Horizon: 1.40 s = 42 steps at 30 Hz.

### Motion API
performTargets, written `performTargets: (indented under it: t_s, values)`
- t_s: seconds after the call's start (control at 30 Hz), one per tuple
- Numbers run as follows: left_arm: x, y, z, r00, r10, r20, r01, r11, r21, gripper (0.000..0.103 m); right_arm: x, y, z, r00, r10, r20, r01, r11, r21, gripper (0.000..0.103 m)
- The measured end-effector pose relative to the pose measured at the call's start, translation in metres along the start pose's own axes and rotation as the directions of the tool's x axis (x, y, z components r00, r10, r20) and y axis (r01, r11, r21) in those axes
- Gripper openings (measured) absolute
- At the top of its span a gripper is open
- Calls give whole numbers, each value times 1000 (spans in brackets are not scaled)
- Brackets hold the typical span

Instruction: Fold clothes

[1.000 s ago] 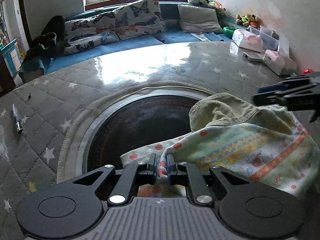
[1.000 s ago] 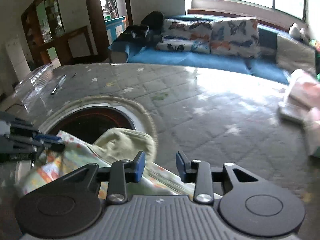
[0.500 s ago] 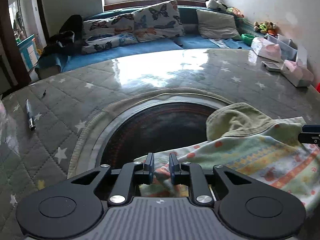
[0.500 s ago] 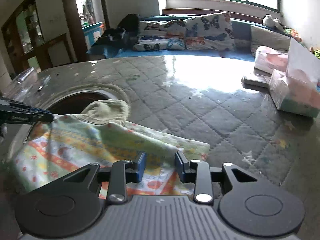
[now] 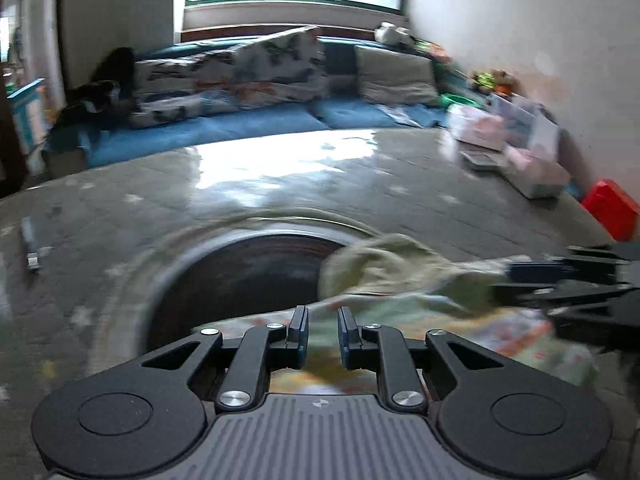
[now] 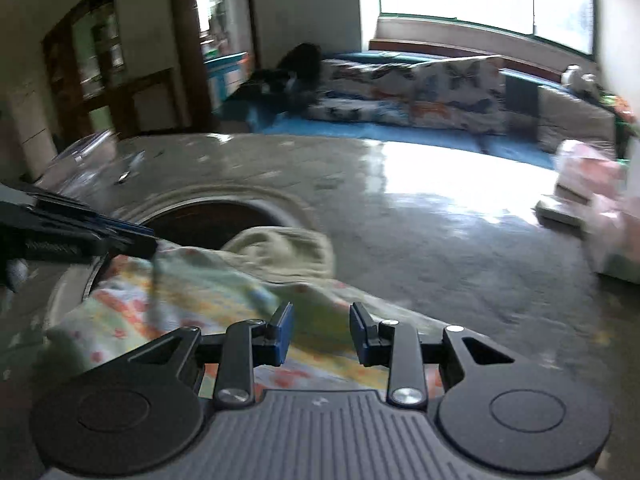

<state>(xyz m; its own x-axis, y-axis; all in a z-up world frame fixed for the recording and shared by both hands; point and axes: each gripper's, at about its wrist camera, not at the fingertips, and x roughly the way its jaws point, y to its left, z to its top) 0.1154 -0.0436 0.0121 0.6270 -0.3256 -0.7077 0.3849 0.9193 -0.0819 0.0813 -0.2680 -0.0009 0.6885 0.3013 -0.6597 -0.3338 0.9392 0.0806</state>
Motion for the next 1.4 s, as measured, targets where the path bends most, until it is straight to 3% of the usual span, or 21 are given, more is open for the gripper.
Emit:
performTargets:
  t_s: [0.2, 0.33, 0.43, 0.5, 0.53, 0.7, 0.97, 1.23, 1.4]
  values:
    - [32, -14, 1, 999, -23, -46, 23, 1000, 3, 18, 30, 7, 8, 1000, 7, -29, -7, 1000, 4, 31]
    - [42, -6, 0, 998, -35, -51, 33, 998, -45, 17, 39, 3, 10, 999, -2, -35, 3, 1000, 27, 31]
    - [31, -6, -1, 999, -36, -34, 35, 998, -46, 19, 31, 5, 10, 999, 14, -33, -13, 1000, 11, 31]
    - [19, -6, -6, 999, -29, -19, 28, 999, -39, 38, 20, 11, 8, 999, 32, -33, -32, 999, -8, 32]
    - [13, -7, -8, 1000, -24, -12, 24, 999, -35, 42, 15, 14, 7, 999, 41, -33, -42, 999, -18, 33]
    - [-20, -14, -32, 1000, 11, 12, -11, 1000, 11, 51, -12, 40, -8, 996, 77, -43, -80, 993, -84, 45]
    - [-46, -29, -77, 997, 73, 33, -74, 996, 47, 53, -31, 71, -39, 998, 60, -14, -62, 992, -106, 45]
    - [-44, -23, -91, 995, 89, 40, -89, 996, -4, 58, -35, 81, -57, 1000, 10, 24, -6, 988, -157, 47]
    - [-48, -18, -95, 995, 90, 42, -89, 996, -26, 64, -47, 66, -65, 1000, -8, 24, 11, 991, -130, 48]
